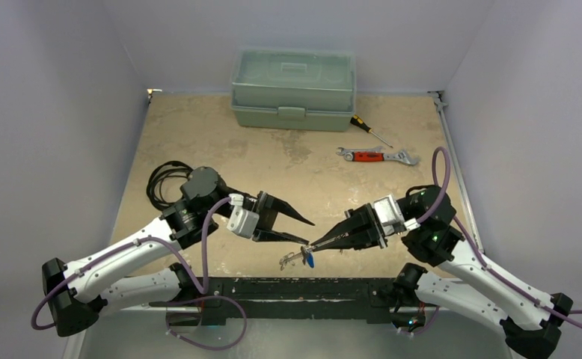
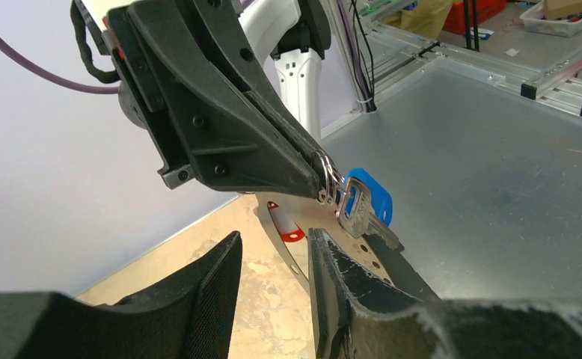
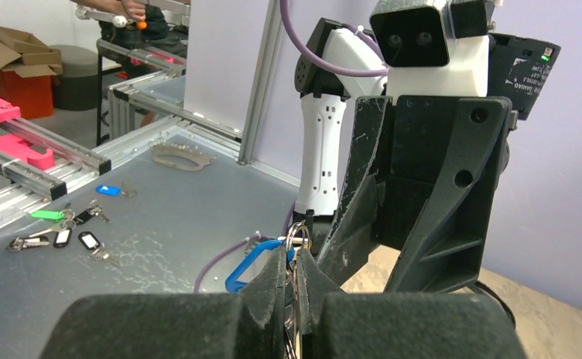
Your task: Put the keys on the keyring
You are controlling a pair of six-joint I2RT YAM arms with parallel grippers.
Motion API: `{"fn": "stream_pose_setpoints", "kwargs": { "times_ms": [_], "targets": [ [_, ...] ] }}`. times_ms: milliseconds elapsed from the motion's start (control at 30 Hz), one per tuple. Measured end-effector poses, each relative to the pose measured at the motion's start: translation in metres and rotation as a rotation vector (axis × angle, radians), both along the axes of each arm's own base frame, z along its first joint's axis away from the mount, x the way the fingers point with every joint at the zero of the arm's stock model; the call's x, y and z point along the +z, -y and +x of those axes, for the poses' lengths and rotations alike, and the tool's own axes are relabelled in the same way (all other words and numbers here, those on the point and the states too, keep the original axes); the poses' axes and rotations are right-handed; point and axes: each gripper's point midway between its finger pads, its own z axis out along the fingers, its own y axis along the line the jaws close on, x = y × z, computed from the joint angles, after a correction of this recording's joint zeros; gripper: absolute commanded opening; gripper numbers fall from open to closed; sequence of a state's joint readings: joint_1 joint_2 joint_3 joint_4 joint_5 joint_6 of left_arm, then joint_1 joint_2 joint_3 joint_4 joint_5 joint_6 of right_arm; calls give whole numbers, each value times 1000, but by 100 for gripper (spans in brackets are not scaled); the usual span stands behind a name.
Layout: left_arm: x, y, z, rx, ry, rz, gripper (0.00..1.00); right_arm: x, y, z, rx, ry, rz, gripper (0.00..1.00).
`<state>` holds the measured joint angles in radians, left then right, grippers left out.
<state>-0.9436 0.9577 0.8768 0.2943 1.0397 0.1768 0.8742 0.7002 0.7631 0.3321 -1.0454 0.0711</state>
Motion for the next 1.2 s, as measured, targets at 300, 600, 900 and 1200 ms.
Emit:
{"fn": "stream_pose_setpoints", "kwargs": {
  "times_ms": [300, 600, 900, 1200],
  "targets": [
    [1, 0, -2, -8, 2, -5, 36, 6, 1, -3, 15, 12, 20, 0],
    [11, -5, -10, -28, 2, -53, 40, 5, -1, -1, 13, 6, 17, 0],
    [14, -7, -14, -47, -15, -62, 40, 4, -3, 1, 9, 1, 16, 0],
    [25, -10, -20, -70, -59, -82, 38, 6, -6, 5, -10, 5, 29, 0]
  ]
}}
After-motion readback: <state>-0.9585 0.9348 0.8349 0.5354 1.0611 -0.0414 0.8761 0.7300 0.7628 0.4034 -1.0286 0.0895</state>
